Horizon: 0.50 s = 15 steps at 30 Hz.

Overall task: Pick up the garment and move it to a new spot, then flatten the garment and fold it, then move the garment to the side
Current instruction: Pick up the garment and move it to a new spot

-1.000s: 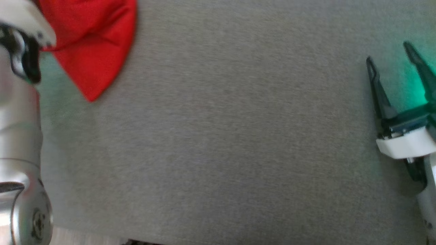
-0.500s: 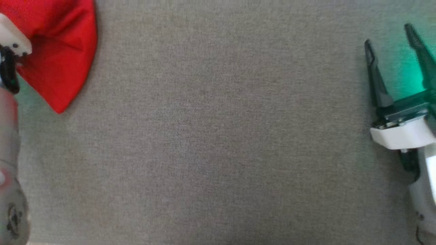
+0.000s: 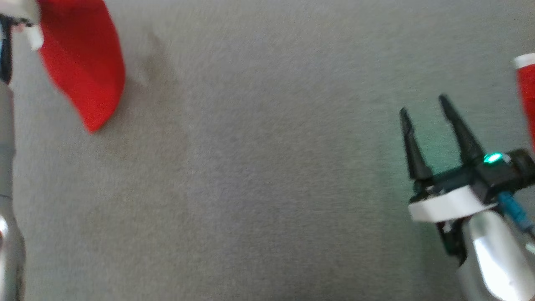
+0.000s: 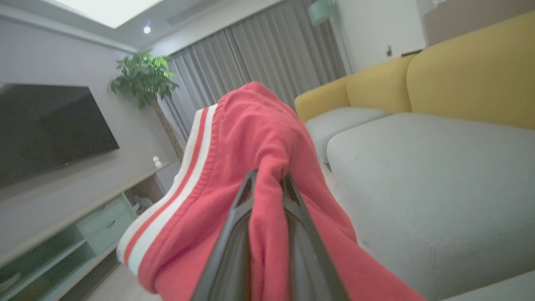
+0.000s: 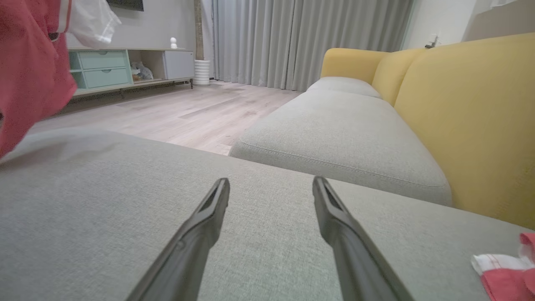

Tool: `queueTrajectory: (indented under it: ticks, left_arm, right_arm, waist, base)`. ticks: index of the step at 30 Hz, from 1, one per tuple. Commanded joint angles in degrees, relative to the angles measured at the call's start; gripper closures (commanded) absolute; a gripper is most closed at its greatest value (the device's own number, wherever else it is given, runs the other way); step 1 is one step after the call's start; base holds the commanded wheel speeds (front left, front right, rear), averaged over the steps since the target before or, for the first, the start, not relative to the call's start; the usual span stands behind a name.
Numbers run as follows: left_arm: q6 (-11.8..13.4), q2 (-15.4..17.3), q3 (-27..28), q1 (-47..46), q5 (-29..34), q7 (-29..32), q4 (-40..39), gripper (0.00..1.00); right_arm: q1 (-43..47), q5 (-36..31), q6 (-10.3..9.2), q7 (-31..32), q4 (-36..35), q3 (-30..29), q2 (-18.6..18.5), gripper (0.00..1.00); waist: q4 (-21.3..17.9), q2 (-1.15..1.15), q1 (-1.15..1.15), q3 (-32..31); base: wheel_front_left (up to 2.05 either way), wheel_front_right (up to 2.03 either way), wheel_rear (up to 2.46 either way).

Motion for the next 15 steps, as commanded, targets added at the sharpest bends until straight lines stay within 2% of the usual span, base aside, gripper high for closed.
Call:
queueTrajectory:
  ticks: [1,6,11,15]
  left_arm:
    - [-0.36,2.52,0.21,-0.03,0.09,0.66,-4.11,1.0]
    - [-1.51,0.67,-2.56,5.55,-1.2,5.15,-14.59,1.0]
    - [-1.93,-1.58,-6.13,13.17,-2.22,9.18,-24.2,1.0]
    - [-0.92,-4.85,-10.29,23.3,-1.98,7.56,-29.35,1.0]
  right_arm:
    - [1.7,0.2,-0.04,0.04,-1.51,1.43,0.62,0.0]
    - [3.71,0.13,-0.04,0.04,-1.94,2.78,2.43,0.0]
    - [4.6,0.21,-0.04,0.04,-2.76,3.43,3.3,0.0]
    - [4.47,0.67,-0.04,0.04,-3.39,3.75,4.34,0.0]
  waist:
    - [-4.44,0.0,0.01,-5.96]
    - [-9.37,0.0,0.01,-10.03]
    - [-13.73,0.0,0.01,-10.94]
    - [-17.65,0.0,0.01,-9.26]
  base:
    - [0.0,0.0,0.0]
    - [0.0,0.0,0.0]
    - [0.0,0.0,0.0]
    - [0.0,0.0,0.0]
